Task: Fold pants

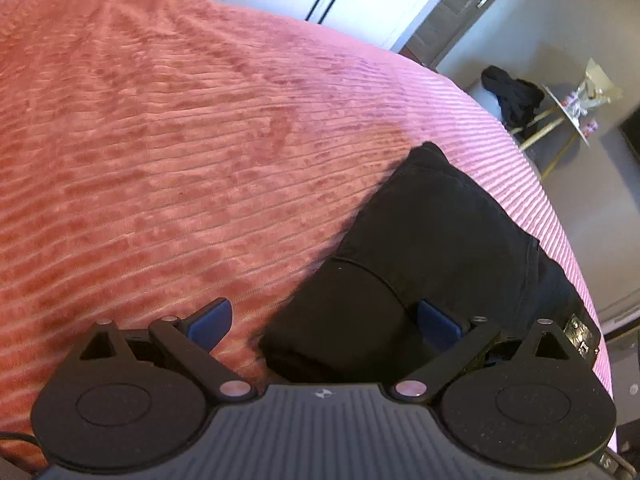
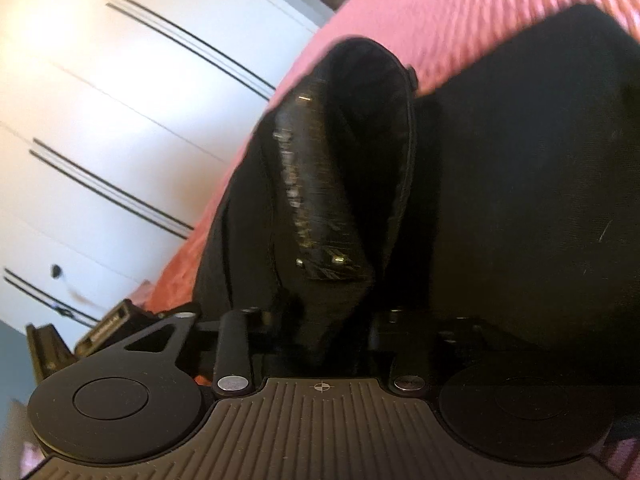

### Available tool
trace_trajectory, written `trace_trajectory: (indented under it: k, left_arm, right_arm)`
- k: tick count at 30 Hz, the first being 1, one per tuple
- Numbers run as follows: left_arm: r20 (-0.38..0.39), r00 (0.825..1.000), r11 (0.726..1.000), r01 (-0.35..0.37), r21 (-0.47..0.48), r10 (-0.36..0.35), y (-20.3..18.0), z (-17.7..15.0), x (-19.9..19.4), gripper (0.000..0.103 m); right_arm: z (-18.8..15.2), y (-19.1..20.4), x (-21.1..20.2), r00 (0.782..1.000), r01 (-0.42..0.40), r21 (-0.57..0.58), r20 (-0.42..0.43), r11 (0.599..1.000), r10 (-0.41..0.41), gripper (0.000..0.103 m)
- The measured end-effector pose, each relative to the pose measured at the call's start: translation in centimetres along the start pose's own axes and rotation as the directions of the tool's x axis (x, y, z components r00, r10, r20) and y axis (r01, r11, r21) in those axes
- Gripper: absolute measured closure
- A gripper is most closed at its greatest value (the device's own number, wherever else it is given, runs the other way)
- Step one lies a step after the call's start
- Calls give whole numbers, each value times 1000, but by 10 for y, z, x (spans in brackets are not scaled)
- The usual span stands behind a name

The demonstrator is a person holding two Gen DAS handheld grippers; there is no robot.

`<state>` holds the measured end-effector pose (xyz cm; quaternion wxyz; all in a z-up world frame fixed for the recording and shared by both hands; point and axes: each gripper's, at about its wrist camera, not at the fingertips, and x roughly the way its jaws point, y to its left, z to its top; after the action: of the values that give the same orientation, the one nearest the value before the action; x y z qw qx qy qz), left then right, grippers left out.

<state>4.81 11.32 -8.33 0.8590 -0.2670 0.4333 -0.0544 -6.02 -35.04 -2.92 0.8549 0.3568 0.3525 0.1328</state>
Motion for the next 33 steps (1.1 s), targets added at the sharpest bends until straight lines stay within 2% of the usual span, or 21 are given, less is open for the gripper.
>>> trace_trajectory:
  k: [2, 4, 7, 11, 13, 14, 16, 18, 20, 23, 27, 33]
  left_arm:
    - [29, 1000, 1000, -2, -14, 3, 2, -1, -6, 4]
    - [73, 997, 999, -3, -43, 6, 5, -3, -14, 4]
    - [122, 993, 997, 5, -82, 5, 11, -5, -24, 4]
    - [116, 993, 998, 3, -57, 4, 7, -5, -24, 4]
    - [108, 994, 999, -5, -34, 8, 3, -5, -23, 4]
    - [100, 995, 1000, -11, -23, 13, 1, -5, -22, 4]
    - [77, 996, 999, -33, 0, 33, -3, -6, -17, 4]
    - [49, 997, 998, -59, 24, 57, -8, -5, -11, 4]
    - [24, 997, 996, -70, 50, 69, -12, -6, -6, 4]
    - [7, 997, 994, -82, 76, 82, -15, -7, -3, 4]
    - [-1, 997, 994, -72, 77, 72, -14, -8, -3, 4]
    - [-11, 999, 996, -50, 76, 51, -13, -7, -4, 4]
  right_arm:
    - [-1, 14, -10, 999, -10, -45, 41, 999, 12, 75]
    - [1, 22, -23, 995, -52, -36, 86, 998, 55, 76]
    - [8, 29, -50, 978, -112, -28, 172, 993, 115, 77]
    - [18, 19, -84, 951, -162, 13, 270, 987, 152, 78]
    - [20, 6, -100, 947, -142, 39, 296, 989, 124, 78]
    - [23, -2, -107, 950, -118, 49, 297, 992, 98, 78]
    - [22, -11, -110, 959, -12, 62, 282, 998, -6, 77]
    - [19, -21, -101, 965, 113, 82, 229, 990, -129, 73]
    - [18, -31, -87, 963, 191, 130, 168, 973, -212, 66]
    - [17, -44, -75, 970, 185, 182, 121, 966, -208, 56]
    - [14, -52, -74, 976, 153, 207, 119, 966, -180, 52]
    - [7, -61, -46, 982, 72, 266, 151, 961, -115, 49]
